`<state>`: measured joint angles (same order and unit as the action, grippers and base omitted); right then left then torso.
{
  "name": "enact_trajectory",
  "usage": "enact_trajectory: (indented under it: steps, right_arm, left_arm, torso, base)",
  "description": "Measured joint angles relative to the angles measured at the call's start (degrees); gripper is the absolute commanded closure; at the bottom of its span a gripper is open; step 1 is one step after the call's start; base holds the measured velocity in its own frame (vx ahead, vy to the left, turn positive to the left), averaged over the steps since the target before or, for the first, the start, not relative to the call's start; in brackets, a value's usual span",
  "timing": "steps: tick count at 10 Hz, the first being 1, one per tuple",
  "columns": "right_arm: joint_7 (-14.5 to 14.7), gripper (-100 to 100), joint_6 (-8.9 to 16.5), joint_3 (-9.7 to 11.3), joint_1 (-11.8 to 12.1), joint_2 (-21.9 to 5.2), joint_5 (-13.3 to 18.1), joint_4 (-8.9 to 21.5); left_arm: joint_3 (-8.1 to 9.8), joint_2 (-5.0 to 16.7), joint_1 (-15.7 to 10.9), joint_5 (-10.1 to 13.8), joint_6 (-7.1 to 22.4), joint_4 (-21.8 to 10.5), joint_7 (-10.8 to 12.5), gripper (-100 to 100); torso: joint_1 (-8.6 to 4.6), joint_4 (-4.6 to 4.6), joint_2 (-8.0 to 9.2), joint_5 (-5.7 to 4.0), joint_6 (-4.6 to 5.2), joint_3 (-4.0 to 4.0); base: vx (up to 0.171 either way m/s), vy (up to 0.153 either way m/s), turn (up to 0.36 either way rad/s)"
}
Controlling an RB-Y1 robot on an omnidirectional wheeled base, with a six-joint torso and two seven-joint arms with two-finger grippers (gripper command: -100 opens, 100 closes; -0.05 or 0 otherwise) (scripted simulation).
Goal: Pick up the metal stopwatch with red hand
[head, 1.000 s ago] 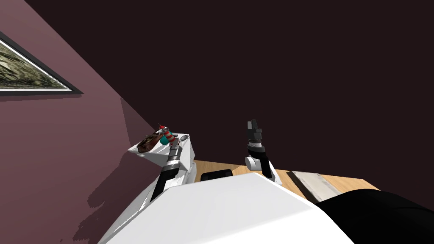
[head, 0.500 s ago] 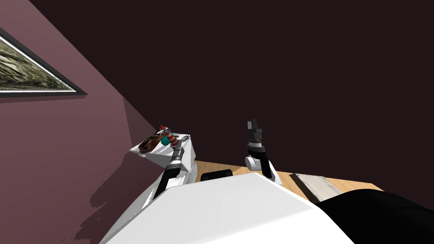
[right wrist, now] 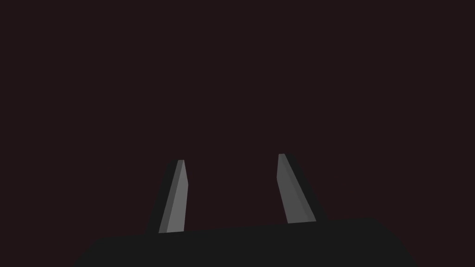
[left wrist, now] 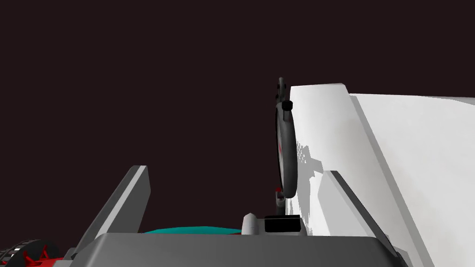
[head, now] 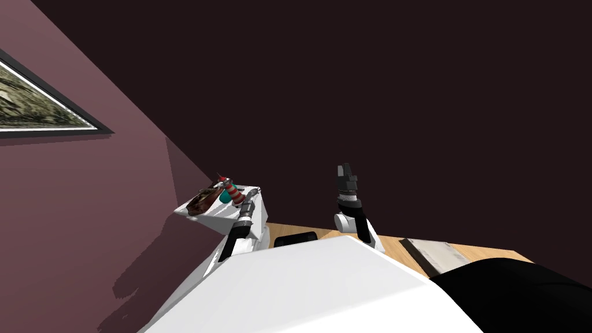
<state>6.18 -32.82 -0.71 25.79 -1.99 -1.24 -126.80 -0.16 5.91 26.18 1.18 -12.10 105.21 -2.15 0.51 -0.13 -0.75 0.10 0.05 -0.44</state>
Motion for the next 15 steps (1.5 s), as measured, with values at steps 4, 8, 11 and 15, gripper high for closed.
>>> enact_trajectory:
  steps: [4,8,11,15]
  right_arm:
    - [0.0,0,0.0,0.0,0.0,0.0,0.0,0.0]
    - [0.0,0,0.0,0.0,0.0,0.0,0.0,0.0]
    - [0.0,0,0.0,0.0,0.0,0.0,0.0,0.0]
    - [0.0,0,0.0,0.0,0.0,0.0,0.0,0.0]
  left_arm:
    - [0.11,-5.62,-1.42,-0.84,2.06,-1.61,1.25,-100]
    - [0.12,-6.9,-1.39,-0.99,2.61,-0.84,1.39,-100]
    - [0.11,-6.97,-1.08,-1.05,3.39,0.55,1.28,100]
    - [0.11,-7.0,-1.04,-1.01,3.54,0.5,1.34,0]
  torso:
    - [0.01,-0.02,-0.07,0.01,-0.01,-0.05]
    - [-0.11,0.0,0.0,-0.03,-0.01,0.0]
    - [-0.11,0.04,0.07,-0.05,-0.01,0.05]
    - [-0.14,0.11,0.22,-0.07,0.0,0.16]
  base:
    - [0.046,0.031,-0.021]
    - [0.028,-0.001,-0.009]
    - [0.009,-0.001,0.0]
    - [0.0,0.0,0.0]
